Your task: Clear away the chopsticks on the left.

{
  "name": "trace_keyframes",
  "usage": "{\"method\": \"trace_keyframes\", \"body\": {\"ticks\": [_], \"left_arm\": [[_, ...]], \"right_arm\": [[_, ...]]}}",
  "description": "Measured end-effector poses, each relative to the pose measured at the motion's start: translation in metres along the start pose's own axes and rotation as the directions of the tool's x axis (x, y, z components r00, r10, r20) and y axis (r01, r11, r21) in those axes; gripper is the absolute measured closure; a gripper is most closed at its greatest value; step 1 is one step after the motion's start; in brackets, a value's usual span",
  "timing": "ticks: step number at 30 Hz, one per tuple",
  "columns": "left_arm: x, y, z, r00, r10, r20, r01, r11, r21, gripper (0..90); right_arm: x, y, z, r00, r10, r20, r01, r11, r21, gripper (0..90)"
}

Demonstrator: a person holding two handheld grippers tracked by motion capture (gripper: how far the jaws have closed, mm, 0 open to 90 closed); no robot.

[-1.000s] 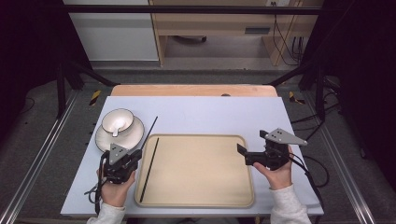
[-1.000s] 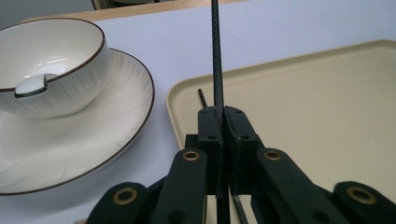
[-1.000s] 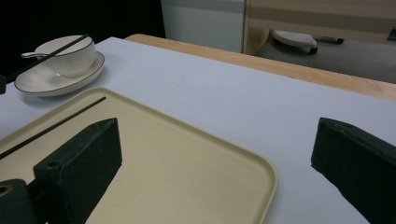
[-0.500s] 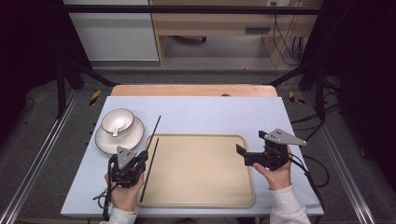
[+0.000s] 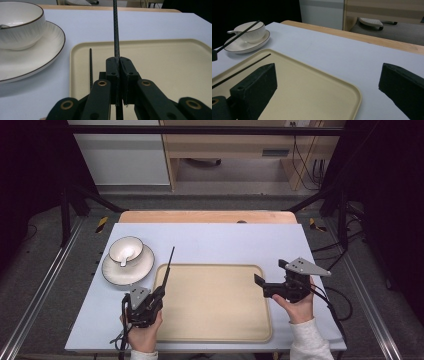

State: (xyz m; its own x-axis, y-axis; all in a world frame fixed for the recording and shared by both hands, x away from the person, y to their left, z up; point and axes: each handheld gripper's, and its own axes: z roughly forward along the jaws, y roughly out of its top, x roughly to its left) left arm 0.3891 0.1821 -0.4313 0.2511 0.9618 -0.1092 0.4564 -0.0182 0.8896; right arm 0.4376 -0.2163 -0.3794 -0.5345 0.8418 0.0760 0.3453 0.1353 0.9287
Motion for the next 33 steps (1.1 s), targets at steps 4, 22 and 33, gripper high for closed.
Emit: {"method": "trace_keyframes", "body": {"ticks": [4,22,33], "left_arm": [[0.002,-0.011,0.003,0.9998,-0.018,-0.004,0.018,0.9998,0.005,85.8],[-0.001,-0.039,0.019,0.9995,-0.028,-0.017,0.029,0.9972,0.069,85.8],[-0.001,-0.046,0.026,0.9994,-0.018,-0.030,0.021,0.9940,0.107,85.8]], "right_arm": [[0.001,0.000,0.001,1.0000,0.001,-0.003,-0.001,1.000,0.003,2.0],[0.003,-0.003,0.006,1.0000,0.000,-0.007,0.000,1.000,0.023,2.0],[0.003,-0.003,0.008,1.0000,-0.006,-0.004,0.006,1.000,0.029,2.0]]}}
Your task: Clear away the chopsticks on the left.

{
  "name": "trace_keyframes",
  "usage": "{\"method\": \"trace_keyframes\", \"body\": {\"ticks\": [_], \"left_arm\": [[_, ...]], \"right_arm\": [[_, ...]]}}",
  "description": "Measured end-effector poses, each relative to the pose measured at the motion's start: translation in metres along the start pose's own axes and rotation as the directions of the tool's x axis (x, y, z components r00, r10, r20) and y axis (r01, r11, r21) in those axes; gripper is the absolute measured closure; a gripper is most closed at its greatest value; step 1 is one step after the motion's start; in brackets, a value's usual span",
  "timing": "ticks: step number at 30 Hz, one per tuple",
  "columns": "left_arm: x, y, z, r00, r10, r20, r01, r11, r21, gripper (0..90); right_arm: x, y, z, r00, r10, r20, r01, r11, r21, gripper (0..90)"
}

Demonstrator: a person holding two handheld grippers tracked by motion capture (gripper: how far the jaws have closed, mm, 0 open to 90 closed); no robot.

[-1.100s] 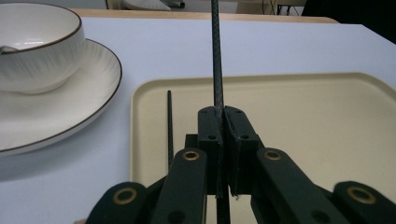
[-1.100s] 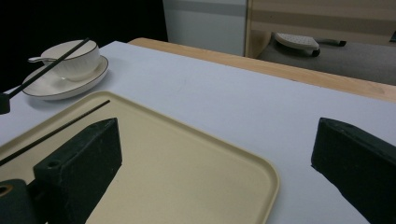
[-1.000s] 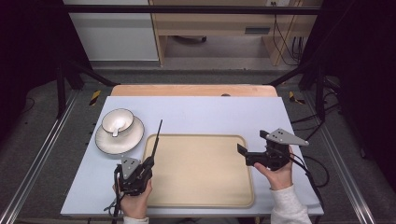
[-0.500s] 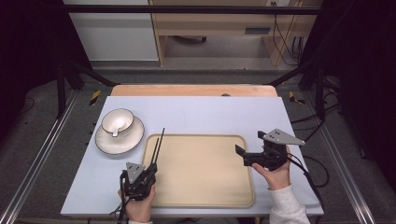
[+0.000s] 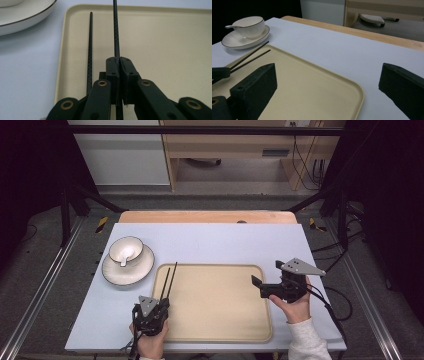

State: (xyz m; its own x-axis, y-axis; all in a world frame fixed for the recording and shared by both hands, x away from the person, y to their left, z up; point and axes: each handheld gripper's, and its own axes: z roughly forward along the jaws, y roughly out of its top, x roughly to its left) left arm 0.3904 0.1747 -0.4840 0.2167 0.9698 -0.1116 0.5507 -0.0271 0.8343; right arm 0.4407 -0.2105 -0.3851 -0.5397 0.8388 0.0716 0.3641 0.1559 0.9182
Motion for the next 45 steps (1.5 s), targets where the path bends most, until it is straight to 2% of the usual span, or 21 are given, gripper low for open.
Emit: {"method": "trace_keyframes", "body": {"ticks": [13,24,30,34,36,37,38,40,41,45], "left_arm": [[-0.001,-0.001,0.003,0.9998,0.014,-0.017,-0.013,0.9975,0.069,85.6],[-0.002,0.000,0.004,0.9994,0.030,-0.015,-0.029,0.9964,0.080,83.8],[-0.002,0.006,0.001,0.9995,0.033,0.001,-0.033,0.9977,0.060,82.2],[-0.001,0.016,-0.004,0.9980,0.052,0.036,-0.053,0.9981,0.031,78.2],[-0.001,0.022,-0.006,0.9939,0.073,0.083,-0.072,0.9974,-0.010,75.0],[-0.002,0.026,-0.008,0.9916,0.092,0.090,-0.091,0.9957,-0.021,72.7],[-0.002,0.026,-0.008,0.9916,0.092,0.090,-0.091,0.9957,-0.021,70.9],[-0.003,0.034,-0.010,0.9824,0.127,0.137,-0.121,0.9913,-0.051,68.3],[-0.003,0.042,-0.011,0.9737,0.150,0.172,-0.143,0.9883,-0.053,64.1],[-0.005,0.059,-0.015,0.9518,0.216,0.218,-0.202,0.9758,-0.085,56.8]], "right_arm": [[0.000,0.000,0.001,1.0000,-0.003,0.000,0.003,1.000,0.004,2.0],[0.000,0.000,0.001,1.0000,-0.002,0.000,0.002,1.000,0.005,2.0],[0.000,0.000,0.000,1.0000,-0.001,0.000,0.001,1.000,-0.001,2.0],[-0.001,0.001,-0.002,1.0000,0.003,0.003,-0.003,1.000,-0.003,2.0],[-0.001,0.001,-0.003,1.0000,0.004,0.004,-0.004,1.000,-0.008,2.0],[-0.002,0.001,-0.003,1.0000,0.003,0.004,-0.003,1.000,-0.009,2.0],[-0.002,0.001,-0.003,1.0000,0.003,0.004,-0.003,1.000,-0.009,2.0],[-0.002,0.002,-0.004,1.0000,0.006,0.005,-0.006,1.000,-0.013,2.0],[-0.002,0.002,-0.005,0.9999,0.009,0.007,-0.009,1.000,-0.016,1.9],[-0.003,0.002,-0.006,1.0000,0.007,0.006,-0.007,1.000,-0.020,2.0]]}}
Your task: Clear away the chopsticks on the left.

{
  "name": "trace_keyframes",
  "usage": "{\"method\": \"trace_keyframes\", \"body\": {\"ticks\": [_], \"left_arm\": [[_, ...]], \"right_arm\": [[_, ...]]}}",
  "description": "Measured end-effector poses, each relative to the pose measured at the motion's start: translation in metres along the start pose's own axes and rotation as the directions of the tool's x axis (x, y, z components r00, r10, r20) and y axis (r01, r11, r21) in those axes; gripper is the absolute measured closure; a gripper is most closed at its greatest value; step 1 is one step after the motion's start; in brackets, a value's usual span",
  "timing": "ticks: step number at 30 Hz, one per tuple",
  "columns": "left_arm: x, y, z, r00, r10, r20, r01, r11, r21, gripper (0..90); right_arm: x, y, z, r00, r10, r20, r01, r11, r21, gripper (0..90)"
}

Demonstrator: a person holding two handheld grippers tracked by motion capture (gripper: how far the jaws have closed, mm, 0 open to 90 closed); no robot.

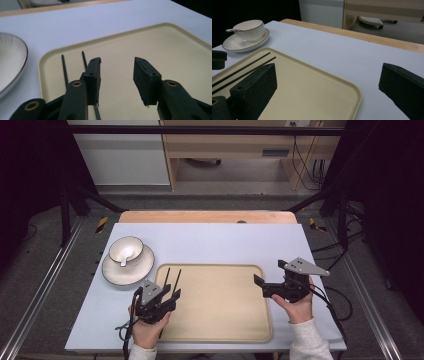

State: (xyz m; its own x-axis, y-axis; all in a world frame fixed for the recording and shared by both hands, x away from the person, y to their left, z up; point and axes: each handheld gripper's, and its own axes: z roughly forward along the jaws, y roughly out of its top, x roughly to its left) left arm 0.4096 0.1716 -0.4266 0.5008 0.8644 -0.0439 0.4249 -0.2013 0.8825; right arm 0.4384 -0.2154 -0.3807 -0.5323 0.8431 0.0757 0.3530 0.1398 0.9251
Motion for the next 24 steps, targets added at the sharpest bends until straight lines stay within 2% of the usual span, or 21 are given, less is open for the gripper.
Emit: {"method": "trace_keyframes", "body": {"ticks": [4,8,10,12,18,24], "left_arm": [[0.003,0.016,-0.003,0.9986,0.054,0.002,-0.054,0.9985,-0.009,45.4],[0.012,0.029,-0.007,0.9969,0.068,0.041,-0.067,0.9976,-0.016,38.0],[0.018,0.034,-0.009,0.9953,0.063,0.074,-0.061,0.9977,-0.030,35.1],[0.024,0.037,-0.011,0.9940,0.067,0.086,-0.064,0.9973,-0.037,32.2],[0.042,0.031,-0.018,0.9899,0.102,0.098,-0.102,0.9947,-0.007,26.7],[0.058,0.016,-0.029,0.9919,0.086,0.093,-0.086,0.9963,-0.011,25.2]], "right_arm": [[-0.001,0.001,-0.001,1.0000,0.000,0.002,0.000,1.000,-0.005,2.0],[-0.001,0.000,-0.002,1.0000,-0.001,0.001,0.001,1.000,-0.003,1.9],[-0.001,0.001,-0.002,1.0000,0.002,0.002,-0.002,1.000,-0.004,1.9],[-0.002,0.001,-0.003,1.0000,0.003,0.004,-0.003,1.000,-0.007,1.8],[-0.003,0.002,-0.005,1.0000,0.003,0.005,-0.003,1.000,-0.018,1.7],[-0.004,0.000,-0.004,0.9999,0.006,0.010,-0.006,1.000,-0.009,1.7]]}}
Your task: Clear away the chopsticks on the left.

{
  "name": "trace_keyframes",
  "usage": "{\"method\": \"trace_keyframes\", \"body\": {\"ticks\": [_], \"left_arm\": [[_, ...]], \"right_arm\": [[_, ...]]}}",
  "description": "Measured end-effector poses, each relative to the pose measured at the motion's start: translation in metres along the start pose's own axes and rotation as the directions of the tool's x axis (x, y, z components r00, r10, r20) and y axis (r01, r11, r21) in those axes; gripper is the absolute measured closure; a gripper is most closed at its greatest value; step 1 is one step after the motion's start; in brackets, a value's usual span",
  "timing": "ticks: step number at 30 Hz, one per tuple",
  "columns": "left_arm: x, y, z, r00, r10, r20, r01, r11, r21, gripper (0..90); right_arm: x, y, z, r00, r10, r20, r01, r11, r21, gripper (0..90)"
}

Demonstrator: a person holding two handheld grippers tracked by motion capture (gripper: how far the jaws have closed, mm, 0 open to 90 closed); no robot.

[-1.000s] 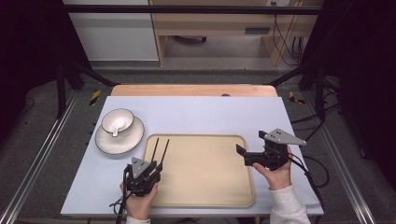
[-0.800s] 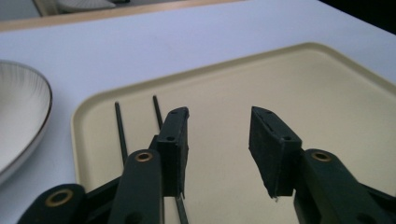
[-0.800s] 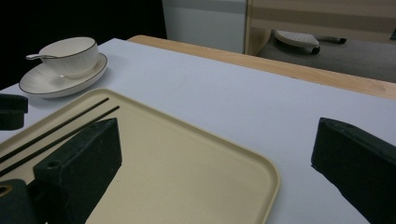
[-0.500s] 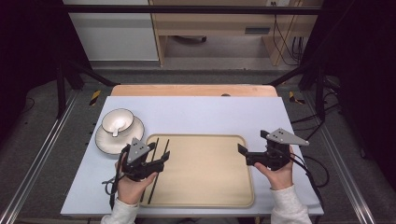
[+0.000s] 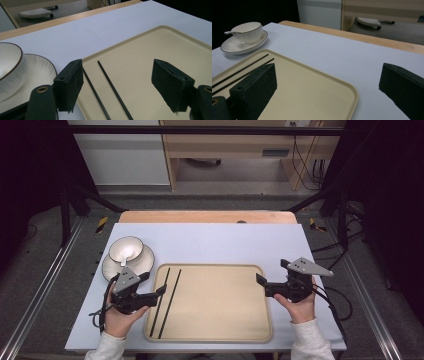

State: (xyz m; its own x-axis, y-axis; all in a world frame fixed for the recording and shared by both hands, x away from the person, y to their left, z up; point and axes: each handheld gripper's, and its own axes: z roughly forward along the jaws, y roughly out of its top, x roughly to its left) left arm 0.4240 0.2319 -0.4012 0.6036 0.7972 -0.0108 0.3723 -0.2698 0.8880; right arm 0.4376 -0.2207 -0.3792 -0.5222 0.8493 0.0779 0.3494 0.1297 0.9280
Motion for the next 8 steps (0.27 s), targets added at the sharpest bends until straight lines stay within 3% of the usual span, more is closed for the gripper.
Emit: {"method": "trace_keyframes", "body": {"ticks": [8], "left_arm": [[0.0100,-0.0114,-0.0067,0.9996,-0.008,-0.026,0.007,0.9998,-0.016,24.8]], "right_arm": [[0.0001,-0.0016,0.0023,1.0000,-0.003,0.006,0.003,1.000,0.017,1.8]]}}
